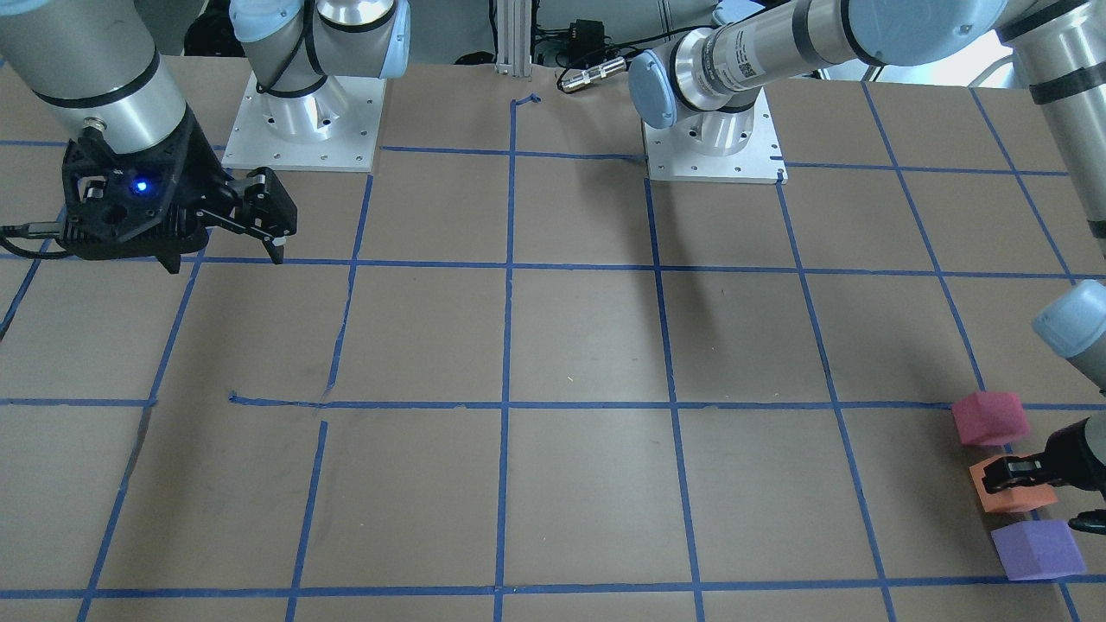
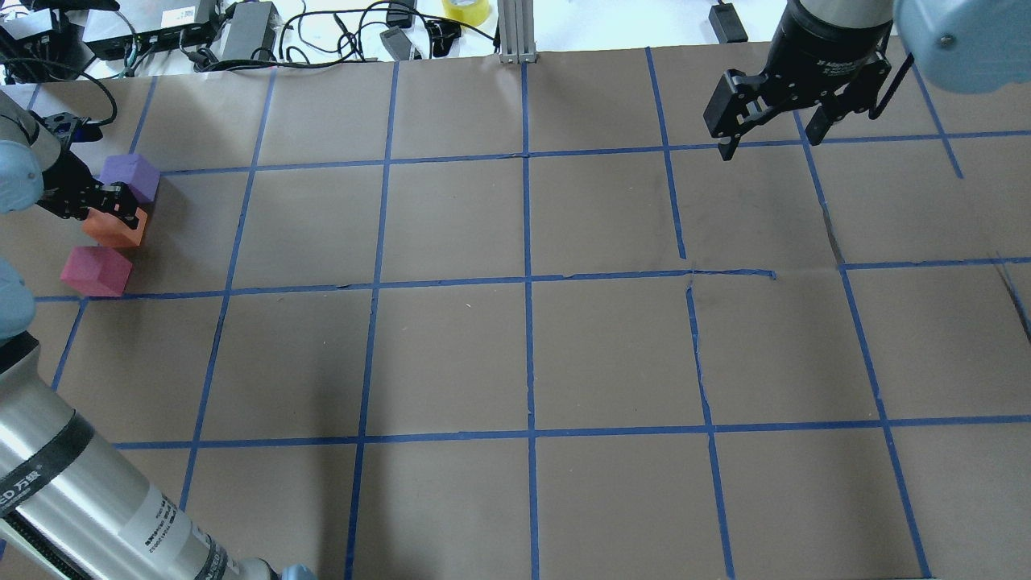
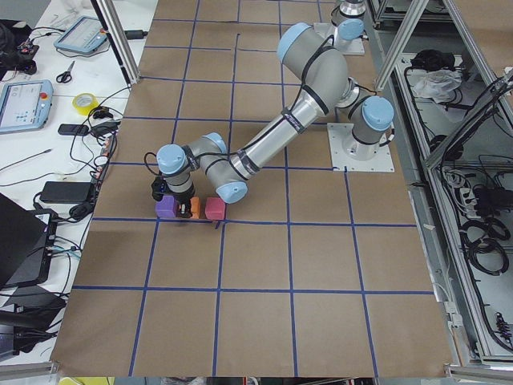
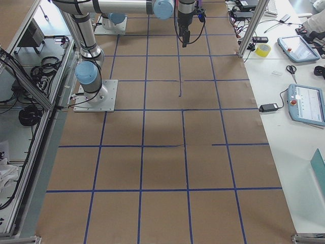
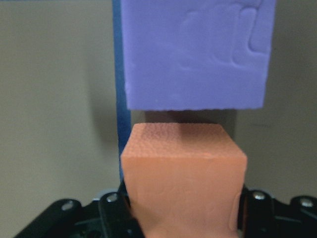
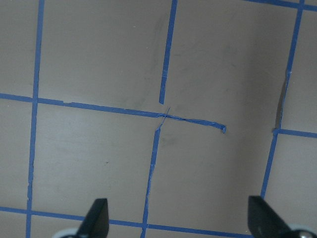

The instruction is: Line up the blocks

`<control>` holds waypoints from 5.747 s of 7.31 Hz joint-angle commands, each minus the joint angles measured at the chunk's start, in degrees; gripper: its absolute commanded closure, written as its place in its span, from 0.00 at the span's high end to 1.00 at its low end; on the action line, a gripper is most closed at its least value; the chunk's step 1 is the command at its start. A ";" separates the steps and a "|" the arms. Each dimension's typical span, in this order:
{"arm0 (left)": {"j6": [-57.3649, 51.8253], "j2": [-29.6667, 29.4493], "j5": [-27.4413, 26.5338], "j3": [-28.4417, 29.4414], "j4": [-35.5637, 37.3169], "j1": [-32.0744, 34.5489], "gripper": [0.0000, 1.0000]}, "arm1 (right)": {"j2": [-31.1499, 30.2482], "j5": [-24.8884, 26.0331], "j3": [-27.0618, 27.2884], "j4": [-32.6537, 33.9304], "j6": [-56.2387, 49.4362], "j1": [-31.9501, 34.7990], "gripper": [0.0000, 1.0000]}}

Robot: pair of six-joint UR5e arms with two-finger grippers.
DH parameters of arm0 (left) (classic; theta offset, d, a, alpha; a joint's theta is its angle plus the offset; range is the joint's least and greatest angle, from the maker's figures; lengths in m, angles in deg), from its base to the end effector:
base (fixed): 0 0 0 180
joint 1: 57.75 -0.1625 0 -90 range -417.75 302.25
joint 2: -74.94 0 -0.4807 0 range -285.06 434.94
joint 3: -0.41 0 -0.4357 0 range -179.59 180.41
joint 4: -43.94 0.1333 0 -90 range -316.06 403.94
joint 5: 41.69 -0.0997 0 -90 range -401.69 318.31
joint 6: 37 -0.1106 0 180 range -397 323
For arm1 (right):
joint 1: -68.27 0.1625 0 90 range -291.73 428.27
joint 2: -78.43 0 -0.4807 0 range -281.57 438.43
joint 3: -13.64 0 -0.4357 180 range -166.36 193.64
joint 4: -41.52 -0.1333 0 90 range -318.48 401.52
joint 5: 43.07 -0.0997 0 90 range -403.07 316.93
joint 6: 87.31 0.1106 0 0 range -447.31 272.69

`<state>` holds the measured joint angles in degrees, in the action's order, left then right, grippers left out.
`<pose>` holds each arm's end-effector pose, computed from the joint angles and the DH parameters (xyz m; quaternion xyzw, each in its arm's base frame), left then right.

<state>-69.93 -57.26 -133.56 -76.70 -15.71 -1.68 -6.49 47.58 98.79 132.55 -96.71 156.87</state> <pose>0.3415 -0.7399 0.1966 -0.0089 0.9998 0.0014 0.0186 0.1178 -0.5825 0.5304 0.0697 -0.9975 0.0064 0.0063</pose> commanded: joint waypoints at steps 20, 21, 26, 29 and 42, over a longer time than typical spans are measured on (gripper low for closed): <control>36.71 37.53 1.43 -7.18 -34.55 33.84 1.00 | 0.01 -0.04 0.01 0.11 -0.09 -0.18 1.00; 36.71 37.45 1.52 -7.09 -34.56 33.84 1.00 | 0.01 -0.04 0.01 0.11 -0.01 -0.18 1.00; 36.71 37.45 1.60 -7.00 -33.43 33.23 1.00 | 0.19 0.05 0.01 0.02 0.00 -0.18 1.00; 36.71 37.45 1.78 -7.00 -33.33 32.61 1.00 | 0.28 -0.13 0.01 0.11 0.00 -0.18 1.00; 36.63 37.63 1.52 -7.18 -33.25 32.52 1.00 | 0.63 -0.30 -1.13 3.80 -0.27 -0.62 1.00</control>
<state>-33.31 -19.61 -132.08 -83.97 -48.96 30.85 -5.80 47.61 97.74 136.40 -97.10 156.18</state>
